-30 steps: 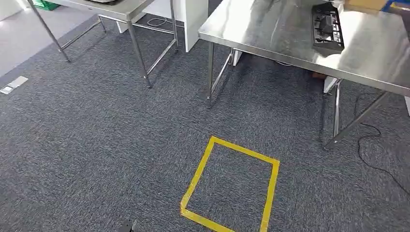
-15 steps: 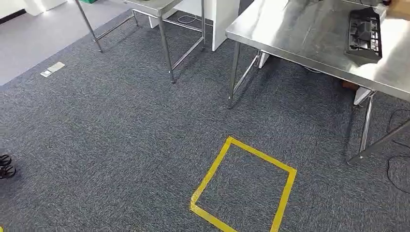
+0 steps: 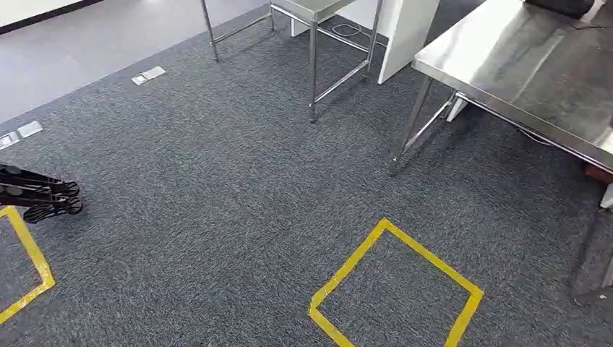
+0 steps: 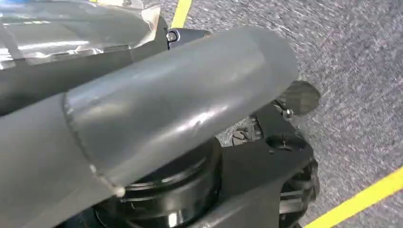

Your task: Take the parts from the cabinet and place them on the table.

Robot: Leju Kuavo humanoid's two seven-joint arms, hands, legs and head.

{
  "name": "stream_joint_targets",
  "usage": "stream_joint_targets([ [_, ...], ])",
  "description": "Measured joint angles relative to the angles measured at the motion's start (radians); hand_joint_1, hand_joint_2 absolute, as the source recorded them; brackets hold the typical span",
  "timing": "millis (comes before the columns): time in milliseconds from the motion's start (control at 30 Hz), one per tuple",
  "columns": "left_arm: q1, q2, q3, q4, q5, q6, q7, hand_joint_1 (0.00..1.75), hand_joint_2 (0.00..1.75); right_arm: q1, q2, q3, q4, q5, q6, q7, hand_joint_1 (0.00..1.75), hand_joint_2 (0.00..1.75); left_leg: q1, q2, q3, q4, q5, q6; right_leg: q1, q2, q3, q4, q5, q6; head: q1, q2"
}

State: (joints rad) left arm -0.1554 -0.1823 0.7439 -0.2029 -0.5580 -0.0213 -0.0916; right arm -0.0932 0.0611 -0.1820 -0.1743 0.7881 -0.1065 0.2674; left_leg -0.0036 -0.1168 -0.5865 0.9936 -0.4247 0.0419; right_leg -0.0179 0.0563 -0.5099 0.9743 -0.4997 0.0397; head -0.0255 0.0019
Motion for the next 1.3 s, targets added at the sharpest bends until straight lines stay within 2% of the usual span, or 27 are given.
stream_joint_targets([
  [100, 0.001, 0.001, -0.001, 0.000, -0.002, 0.000, 0.003, 0.00, 0.00, -0.005, 0.001, 0.000, 0.000, 0.000, 0.002, 0.000, 0.00, 0.00, 0.005, -0.018, -0.007, -0.004, 0.007, -0.017, 0.009, -0.019, 0.007, 0.006, 0.003, -0.015, -0.001, 0.000],
  [133, 0.001, 0.003, -0.001, 0.000, -0.002, 0.000, 0.003, 0.00, 0.00, -0.006, 0.002, 0.000, 0.000, 0.000, 0.003, -0.001, 0.00, 0.00, 0.004, -0.028, -0.011, -0.003, 0.009, -0.023, 0.004, -0.028, 0.008, 0.001, 0.009, -0.022, -0.001, 0.000],
  [167, 0.002, 0.004, -0.002, 0.000, -0.002, 0.000, 0.003, 0.00, 0.00, -0.007, 0.002, 0.000, 0.000, 0.000, 0.004, -0.001, 0.00, 0.00, 0.007, -0.003, -0.014, 0.011, -0.003, -0.023, -0.004, -0.042, 0.008, -0.003, 0.015, -0.030, -0.001, 0.000],
  [200, 0.001, 0.004, -0.002, 0.000, -0.002, 0.000, 0.003, 0.00, 0.00, -0.007, 0.001, 0.000, 0.000, 0.000, 0.004, -0.002, 0.00, 0.00, 0.002, 0.041, -0.029, 0.040, -0.029, -0.027, -0.002, -0.047, 0.008, -0.004, 0.014, -0.032, -0.004, 0.000],
  [233, -0.001, 0.004, -0.003, 0.000, -0.002, 0.000, 0.003, 0.00, 0.00, -0.006, 0.001, 0.000, 0.000, 0.000, 0.004, -0.002, 0.00, 0.00, 0.005, 0.076, -0.059, 0.105, -0.072, -0.033, -0.001, -0.058, 0.007, -0.004, 0.013, -0.034, -0.014, 0.000],
  [300, -0.003, 0.004, -0.007, 0.000, -0.002, 0.000, 0.003, 0.00, 0.00, -0.001, 0.001, 0.000, 0.000, 0.000, 0.005, -0.002, 0.00, 0.00, 0.008, 0.105, -0.127, 0.250, -0.143, -0.040, 0.003, -0.084, 0.006, -0.003, 0.011, -0.037, -0.017, 0.000],
  [367, -0.001, 0.004, -0.008, 0.000, -0.002, 0.000, 0.003, 0.00, 0.00, 0.001, 0.001, 0.000, 0.000, 0.000, 0.006, -0.002, 0.00, 0.00, 0.011, 0.114, -0.164, 0.330, -0.161, -0.045, 0.004, -0.112, 0.003, -0.003, 0.011, -0.037, -0.019, 0.000],
  [400, 0.001, 0.004, -0.010, 0.000, -0.002, 0.000, 0.003, 0.00, 0.00, 0.001, 0.001, 0.000, 0.000, 0.000, 0.006, -0.002, 0.00, 0.00, 0.014, 0.115, -0.146, 0.297, -0.135, -0.045, 0.004, -0.124, 0.003, -0.003, 0.011, -0.036, -0.018, 0.000],
  [467, 0.000, 0.005, -0.014, 0.000, -0.002, 0.000, 0.003, 0.00, 0.00, -0.002, 0.002, 0.000, 0.000, 0.001, 0.007, -0.002, 0.00, 0.00, 0.014, 0.139, -0.043, 0.118, -0.053, -0.040, 0.004, -0.149, 0.007, -0.003, 0.008, -0.036, -0.018, 0.000],
  [500, -0.003, 0.005, -0.015, 0.000, -0.002, 0.000, 0.003, 0.00, 0.00, -0.004, 0.003, 0.000, 0.000, 0.000, 0.007, -0.002, 0.00, 0.00, 0.012, 0.179, 0.004, 0.043, -0.030, -0.036, 0.006, -0.156, 0.011, -0.002, 0.006, -0.033, -0.019, 0.000],
  [533, -0.007, 0.005, -0.016, 0.000, -0.002, 0.000, 0.003, 0.00, 0.00, -0.003, 0.002, 0.000, 0.000, 0.000, 0.008, -0.002, 0.00, 0.00, 0.004, 0.222, 0.023, 0.006, -0.036, -0.030, 0.017, -0.165, 0.011, 0.001, 0.000, -0.025, -0.021, 0.000],
  [567, -0.008, 0.005, -0.016, 0.000, -0.002, 0.000, 0.003, 0.00, 0.00, -0.004, 0.002, 0.000, 0.000, 0.000, 0.008, -0.002, 0.00, 0.00, 0.004, 0.197, 0.019, 0.006, -0.033, -0.023, 0.018, -0.174, 0.012, 0.000, -0.002, -0.021, -0.013, 0.000],
  [667, -0.006, 0.006, -0.016, 0.000, -0.003, 0.000, 0.003, 0.00, 0.00, -0.009, 0.003, 0.000, 0.000, 0.000, 0.008, -0.002, 0.00, 0.00, -0.001, 0.160, 0.013, 0.001, -0.029, -0.007, 0.020, -0.212, 0.026, -0.005, -0.006, -0.008, -0.011, 0.000],
  [700, -0.005, 0.005, -0.016, 0.000, -0.003, 0.000, 0.003, 0.00, 0.00, -0.009, 0.003, 0.000, -0.001, 0.001, 0.008, -0.002, 0.00, 0.00, 0.008, 0.148, 0.018, -0.005, -0.021, 0.003, 0.010, -0.169, 0.015, 0.009, -0.018, -0.002, -0.010, 0.000],
  [733, -0.005, 0.006, -0.016, 0.000, -0.003, 0.000, 0.003, 0.00, 0.00, -0.009, 0.002, 0.000, -0.001, 0.001, 0.008, -0.003, 0.00, 0.00, 0.008, 0.138, 0.016, -0.005, -0.018, 0.008, 0.008, -0.112, -0.001, 0.050, -0.046, -0.006, -0.007, 0.000],
  [767, -0.008, 0.005, -0.016, 0.000, -0.003, -0.002, 0.003, 0.00, 0.00, -0.008, 0.003, 0.000, -0.001, 0.001, 0.008, -0.003, 0.00, 0.00, 0.007, 0.125, 0.014, -0.005, -0.016, 0.012, 0.007, -0.081, -0.034, 0.125, -0.083, -0.012, -0.004, 0.000],
  [833, -0.013, 0.004, -0.017, 0.000, -0.003, -0.008, 0.003, 0.00, 0.00, -0.005, 0.002, -0.001, 0.000, 0.002, 0.008, 0.002, 0.00, 0.00, 0.005, 0.091, 0.010, -0.004, -0.014, 0.015, 0.007, -0.063, -0.120, 0.302, -0.145, -0.017, -0.002, 0.000],
  [867, -0.012, 0.004, -0.017, 0.000, -0.003, -0.009, 0.004, 0.00, 0.00, -0.004, 0.002, -0.001, 0.000, 0.002, 0.008, 0.005, 0.00, 0.00, 0.004, 0.076, 0.010, -0.004, -0.014, 0.015, 0.007, -0.060, -0.143, 0.345, -0.150, -0.012, -0.001, 0.000],
  [900, -0.012, 0.004, -0.017, 0.000, -0.005, -0.009, 0.007, 0.00, 0.00, -0.005, 0.001, -0.002, 0.000, 0.002, 0.008, 0.006, 0.00, 0.00, 0.004, 0.059, 0.011, -0.004, -0.013, 0.015, 0.007, -0.060, -0.143, 0.330, -0.134, -0.005, -0.001, 0.000],
  [967, -0.014, 0.004, -0.017, 0.000, -0.006, -0.009, 0.010, 0.00, 0.00, -0.008, 0.001, -0.002, 0.000, 0.002, 0.008, 0.007, 0.00, 0.00, 0.004, 0.026, 0.015, -0.003, -0.013, 0.014, 0.005, -0.048, -0.072, 0.167, -0.054, 0.015, 0.000, 0.000],
  [1000, -0.016, 0.003, -0.018, 0.000, -0.008, -0.009, 0.012, 0.00, 0.00, -0.010, 0.000, -0.002, 0.000, 0.003, 0.008, 0.007, 0.00, 0.00, 0.005, 0.013, 0.017, -0.002, -0.013, 0.012, 0.001, -0.012, -0.030, 0.068, -0.012, 0.020, 0.001, 0.000],
  [1033, -0.017, 0.002, -0.019, 0.000, -0.008, -0.011, 0.015, 0.00, 0.00, -0.010, 0.000, -0.002, 0.000, 0.005, 0.008, 0.007, 0.00, 0.00, 0.003, 0.001, 0.012, 0.001, -0.013, 0.008, -0.005, 0.050, -0.013, 0.017, 0.001, 0.014, 0.003, 0.000],
  [1167, -0.017, 0.003, -0.024, 0.000, -0.009, -0.012, 0.019, 0.00, 0.00, -0.016, 0.001, -0.002, 0.001, 0.011, 0.008, 0.011, 0.00, 0.00, 0.005, -0.040, -0.006, 0.002, -0.004, -0.020, 0.004, -0.002, -0.010, 0.016, 0.011, -0.019, 0.000, 0.000],
  [1200, -0.017, 0.005, -0.024, 0.000, -0.009, -0.012, 0.020, 0.00, 0.00, -0.017, 0.001, -0.002, 0.001, 0.013, 0.008, 0.014, 0.00, 0.00, 0.008, -0.028, -0.008, 0.011, -0.013, -0.022, -0.006, -0.017, -0.008, 0.007, 0.017, -0.028, 0.000, 0.000],
  [1233, -0.018, 0.004, -0.025, 0.000, -0.009, -0.012, 0.021, 0.00, 0.00, -0.019, 0.000, -0.002, 0.001, 0.016, 0.010, 0.015, 0.00, 0.00, 0.000, 0.039, -0.021, 0.042, -0.038, -0.027, -0.003, -0.028, -0.006, 0.005, 0.015, -0.033, -0.004, 0.000],
  [1267, -0.020, 0.003, -0.026, 0.000, -0.009, -0.012, 0.022, 0.00, 0.00, -0.019, 0.000, -0.002, 0.001, 0.016, 0.012, 0.015, 0.00, 0.00, 0.002, 0.081, -0.052, 0.105, -0.078, -0.033, 0.000, -0.043, -0.005, 0.005, 0.014, -0.040, -0.014, 0.000],
  [1300, -0.022, 0.003, -0.027, 0.000, -0.010, -0.012, 0.023, 0.00, 0.00, -0.018, 0.000, -0.002, 0.001, 0.016, 0.013, 0.015, 0.00, 0.00, 0.005, 0.101, -0.091, 0.186, -0.118, -0.037, 0.003, -0.058, -0.005, 0.005, 0.013, -0.041, -0.015, 0.000],
])
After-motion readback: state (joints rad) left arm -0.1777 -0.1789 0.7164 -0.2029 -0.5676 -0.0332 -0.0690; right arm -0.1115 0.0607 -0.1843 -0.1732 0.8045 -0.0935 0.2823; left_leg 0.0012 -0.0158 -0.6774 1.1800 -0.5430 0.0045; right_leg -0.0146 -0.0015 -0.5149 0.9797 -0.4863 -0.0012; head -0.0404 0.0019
